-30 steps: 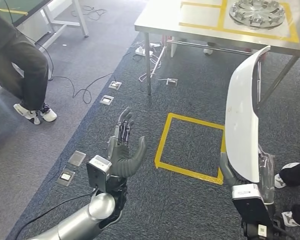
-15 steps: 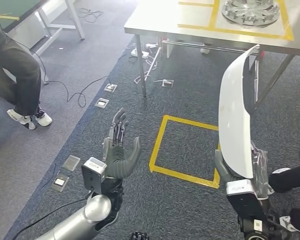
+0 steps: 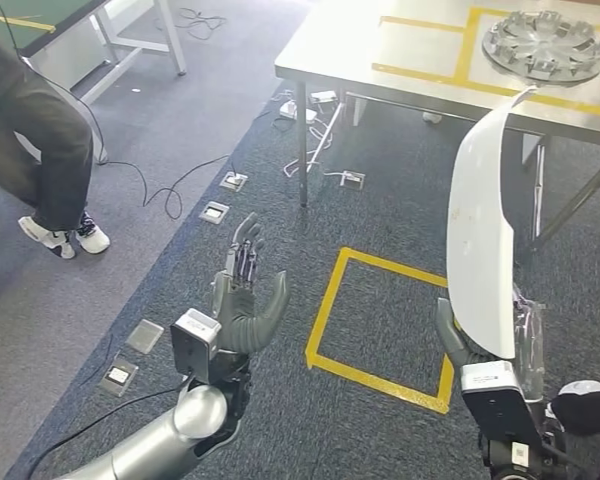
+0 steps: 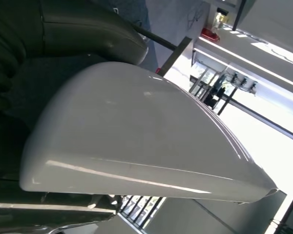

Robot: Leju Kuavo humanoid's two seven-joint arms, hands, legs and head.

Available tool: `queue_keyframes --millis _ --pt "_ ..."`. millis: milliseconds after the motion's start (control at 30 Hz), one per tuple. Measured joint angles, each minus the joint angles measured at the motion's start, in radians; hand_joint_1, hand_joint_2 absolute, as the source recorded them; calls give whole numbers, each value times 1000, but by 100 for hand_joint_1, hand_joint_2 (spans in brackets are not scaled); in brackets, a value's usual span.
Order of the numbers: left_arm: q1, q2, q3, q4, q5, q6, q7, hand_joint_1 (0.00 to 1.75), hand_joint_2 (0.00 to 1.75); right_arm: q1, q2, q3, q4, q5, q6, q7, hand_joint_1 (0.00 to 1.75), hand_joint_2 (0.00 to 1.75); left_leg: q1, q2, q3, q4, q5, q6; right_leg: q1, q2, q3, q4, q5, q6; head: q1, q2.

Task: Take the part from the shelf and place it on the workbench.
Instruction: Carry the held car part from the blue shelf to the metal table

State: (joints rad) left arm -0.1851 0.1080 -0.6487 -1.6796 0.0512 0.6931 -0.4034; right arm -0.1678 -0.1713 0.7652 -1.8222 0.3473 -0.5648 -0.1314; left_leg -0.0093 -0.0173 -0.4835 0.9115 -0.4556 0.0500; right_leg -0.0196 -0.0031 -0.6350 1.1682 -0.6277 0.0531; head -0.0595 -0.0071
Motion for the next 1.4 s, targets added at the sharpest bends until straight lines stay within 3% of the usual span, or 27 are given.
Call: queue_keyframes --millis 33,100,133,167,233,267,333,367,433,467,500,533,633,667,767,800,867,933,967,1000,1033,1100,1167,1233,1300,1367,1400 --pt "0 0 -1 0 1 0 0 0 175 1 0 0 0 -1 -1 0 175 175 0 -2 23 0 -17 -2 0 0 -3 -54 42 -2 2 0" --pt "1 0 -2 1 2 0 2 0 175 4 -2 0 1 -3 -4 1 175 175 -2 -6 57 2 -49 -8 4 0 -2 -162 186 -14 10 0" --pt "1 1 -3 1 2 1 3 0 175 6 -3 1 2 -4 -5 2 175 175 -3 -7 65 3 -62 -13 7 0 3 -190 239 -23 12 0" --pt "0 1 -4 2 2 1 4 0 175 8 -4 1 1 -4 -6 2 175 175 -3 -8 70 4 -70 -19 11 1 7 -201 264 -33 13 0" --pt "-5 0 -5 0 2 1 5 0 175 7 -4 1 -3 -4 -7 2 175 175 0 -7 57 32 -62 -31 14 3 25 -206 254 -49 13 0" --pt "-8 0 -5 -1 1 1 5 0 175 6 -4 0 -5 -3 -8 1 175 175 1 -5 31 77 -44 -36 12 3 35 -215 249 -55 12 0" --pt "-10 1 -5 -2 1 1 5 0 175 5 -4 0 -6 -3 -9 1 175 175 5 0 -67 218 -22 -50 4 3 66 -235 238 -63 6 0" --pt "-9 1 -5 -2 1 1 4 0 175 5 -4 1 -6 -3 -9 1 175 175 8 2 -121 282 -35 -57 2 3 82 -243 230 -65 2 0" --pt "-7 3 -5 -2 1 1 4 0 175 6 -4 1 -6 -2 -9 1 175 175 17 6 -204 340 -105 -67 -3 4 115 -251 206 -63 -3 0" --pt "-7 4 -6 -2 1 1 4 0 175 6 -4 1 -6 -2 -8 0 175 175 21 8 -225 330 -131 -71 -6 6 134 -252 193 -60 -5 0" --pt "-7 4 -6 -2 1 1 4 0 175 6 -4 1 -6 -2 -8 0 175 175 24 10 -232 294 -131 -73 -9 7 153 -252 177 -56 -8 0" --pt "-6 5 -6 -2 1 1 4 0 175 6 -4 1 -6 -3 -7 -2 175 175 26 12 -229 237 -100 -75 -12 8 174 -252 162 -52 -11 0" --pt "-3 6 -6 -1 1 1 4 0 175 6 -4 2 -5 -4 -1 -7 175 175 25 24 -202 58 94 -68 -13 11 211 -252 115 -34 -17 0" --pt "-1 6 -6 -2 1 1 3 0 175 6 -4 2 -4 -5 1 -9 175 175 23 27 -198 35 128 -61 -11 12 224 -254 105 -26 -16 0" --pt "-1 6 -7 -5 -2 1 1 0 175 4 -4 1 -5 -6 3 -13 175 175 20 20 -173 29 120 -34 -13 9 249 -235 103 -6 -8 0" --pt "-2 6 -7 -6 -2 1 0 0 175 3 -4 1 -5 -6 3 -14 175 175 20 18 -158 28 113 -26 -14 8 230 -193 105 -4 -6 0" --pt "0 5 -7 -6 -3 1 -1 0 175 3 -4 1 -5 -6 3 -16 175 175 18 15 -129 26 93 -15 -14 6 149 -57 83 -5 1 0" --pt "2 5 -7 -6 -4 1 -1 0 175 4 -4 1 -5 -6 3 -16 175 175 12 12 -100 26 67 -8 -9 6 57 54 9 -7 5 0" --pt "3 5 -7 -6 -4 1 -1 0 175 5 -4 2 -5 -6 3 -16 175 175 8 9 -83 26 53 -6 -4 6 27 69 -27 -9 6 0" --pt "4 5 -7 -6 -4 1 -1 0 175 5 -4 1 -4 -6 3 -16 175 175 4 7 -63 26 38 -3 1 7 11 52 -42 -13 7 0" --pt "4 5 -7 -6 -4 1 -1 0 175 5 -4 1 -4 -6 3 -16 175 175 -2 4 -41 26 23 -1 7 7 5 10 -23 -22 9 0" --pt "5 5 -7 -6 -4 1 -1 0 175 6 -4 1 -4 -6 3 -16 175 175 -11 2 -5 27 -8 1 24 10 1 -116 118 -49 12 0" --pt "7 4 -7 -6 -3 1 0 0 175 9 -4 1 -4 -7 3 -16 175 175 -18 -3 17 29 -34 -3 37 20 4 -196 244 -65 13 0" --pt "5 3 -7 -6 -2 1 0 0 175 8 -4 1 -4 -9 2 -17 175 175 -23 -7 27 38 -45 -9 38 25 20 -212 264 -66 12 0" --pt "1 3 -8 -7 -2 1 -2 0 175 5 -3 0 -4 -9 2 -18 175 175 -22 -4 0 95 -38 -18 32 22 41 -223 259 -70 11 0" --pt "0 4 -8 -7 -2 1 -3 0 175 4 -3 0 -4 -9 2 -19 175 175 -16 1 -79 216 -50 -34 26 20 62 -231 248 -74 7 0" --pt "1 4 -8 -7 -2 1 -3 0 175 4 -3 1 -4 -9 2 -19 175 175 -10 3 -128 279 -74 -42 24 19 71 -233 239 -75 4 0"
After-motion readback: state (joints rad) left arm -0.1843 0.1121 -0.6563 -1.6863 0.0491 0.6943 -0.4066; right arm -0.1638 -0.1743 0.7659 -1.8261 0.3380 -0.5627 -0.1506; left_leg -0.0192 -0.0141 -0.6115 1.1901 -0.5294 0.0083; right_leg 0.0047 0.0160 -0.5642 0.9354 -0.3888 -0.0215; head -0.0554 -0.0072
